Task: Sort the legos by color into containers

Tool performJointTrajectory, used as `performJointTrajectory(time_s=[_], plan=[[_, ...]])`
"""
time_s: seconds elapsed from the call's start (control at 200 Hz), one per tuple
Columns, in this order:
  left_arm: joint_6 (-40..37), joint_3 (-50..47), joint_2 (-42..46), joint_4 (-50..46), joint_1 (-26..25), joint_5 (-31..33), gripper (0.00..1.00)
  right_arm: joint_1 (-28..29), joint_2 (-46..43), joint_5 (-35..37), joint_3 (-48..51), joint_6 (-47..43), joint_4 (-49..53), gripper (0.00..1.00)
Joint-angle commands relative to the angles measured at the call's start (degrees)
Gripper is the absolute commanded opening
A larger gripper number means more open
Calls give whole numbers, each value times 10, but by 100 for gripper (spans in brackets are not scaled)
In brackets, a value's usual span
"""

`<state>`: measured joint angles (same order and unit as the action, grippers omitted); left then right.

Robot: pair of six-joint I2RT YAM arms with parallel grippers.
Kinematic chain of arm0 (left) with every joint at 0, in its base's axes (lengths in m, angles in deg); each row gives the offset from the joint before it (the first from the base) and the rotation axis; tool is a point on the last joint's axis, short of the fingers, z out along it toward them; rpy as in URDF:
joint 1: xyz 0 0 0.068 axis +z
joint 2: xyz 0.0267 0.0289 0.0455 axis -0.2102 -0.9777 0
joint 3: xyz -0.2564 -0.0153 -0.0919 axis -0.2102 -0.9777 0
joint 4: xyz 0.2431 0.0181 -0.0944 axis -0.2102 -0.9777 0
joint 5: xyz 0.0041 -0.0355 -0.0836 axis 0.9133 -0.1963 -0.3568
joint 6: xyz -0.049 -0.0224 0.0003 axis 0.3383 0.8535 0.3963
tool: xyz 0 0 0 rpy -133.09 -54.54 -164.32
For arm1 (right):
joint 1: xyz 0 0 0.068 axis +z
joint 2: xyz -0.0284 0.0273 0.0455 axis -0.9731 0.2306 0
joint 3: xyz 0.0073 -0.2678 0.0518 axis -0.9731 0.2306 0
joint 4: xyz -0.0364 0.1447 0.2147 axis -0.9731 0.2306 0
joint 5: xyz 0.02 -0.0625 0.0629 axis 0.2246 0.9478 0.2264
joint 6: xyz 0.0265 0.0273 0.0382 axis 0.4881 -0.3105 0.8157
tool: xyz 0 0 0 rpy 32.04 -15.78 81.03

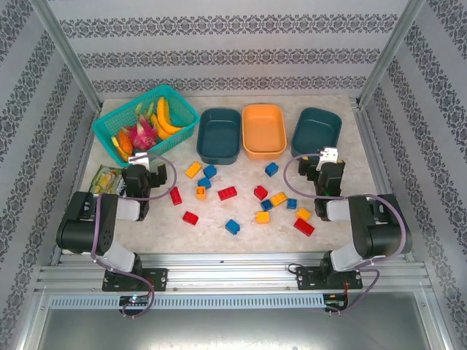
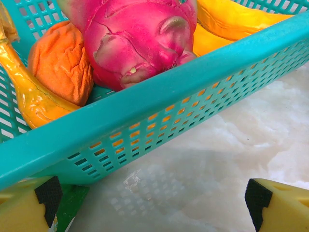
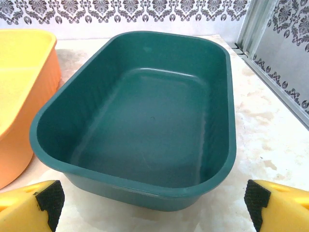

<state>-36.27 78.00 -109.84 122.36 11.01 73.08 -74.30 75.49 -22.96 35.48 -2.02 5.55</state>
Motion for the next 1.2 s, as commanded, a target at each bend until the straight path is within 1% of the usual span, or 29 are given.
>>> performJointTrajectory(time_s=[0.0,0.595,0.639,0.684,0.719,0.764,0.829,0.859,0.919,0.984,1.039,1.124,1.164,1.194], plan=[[-7,3,1,29,-2,10,100,-1,1,-14,-6,-3,-9,98],[-8,1,2,34,-2,10,100,-1,1,-14,-6,-2,-9,98],[-12,-3,16,35,-2,1,100,-1,-1,-16,-4,-2,-14,98],[-21,3,58,-15,-7,6,100,-1,-13,-21,1,-6,-26,98],[-28,12,99,-62,-22,37,100,6,-49,-15,-1,-15,13,98],[-35,18,154,-101,-45,75,100,29,-112,27,-11,-31,84,98],[-24,25,235,-156,-78,124,100,64,-201,70,-28,-40,161,98],[-12,35,270,-200,-94,153,100,82,-238,88,-40,-50,187,98],[8,60,327,-271,-125,185,100,119,-302,121,-86,-70,264,98],[21,81,378,-326,-162,221,100,155,-352,155,-160,-60,369,98],[45,102,413,-368,-188,239,100,187,-374,174,-233,-39,458,98],[71,133,441,-423,-220,242,100,238,-377,201,-336,-7,574,98],[85,140,447,-442,-227,232,100,251,-374,202,-373,20,619,98],[97,146,454,-461,-231,225,100,252,-369,198,-393,60,645,98]])
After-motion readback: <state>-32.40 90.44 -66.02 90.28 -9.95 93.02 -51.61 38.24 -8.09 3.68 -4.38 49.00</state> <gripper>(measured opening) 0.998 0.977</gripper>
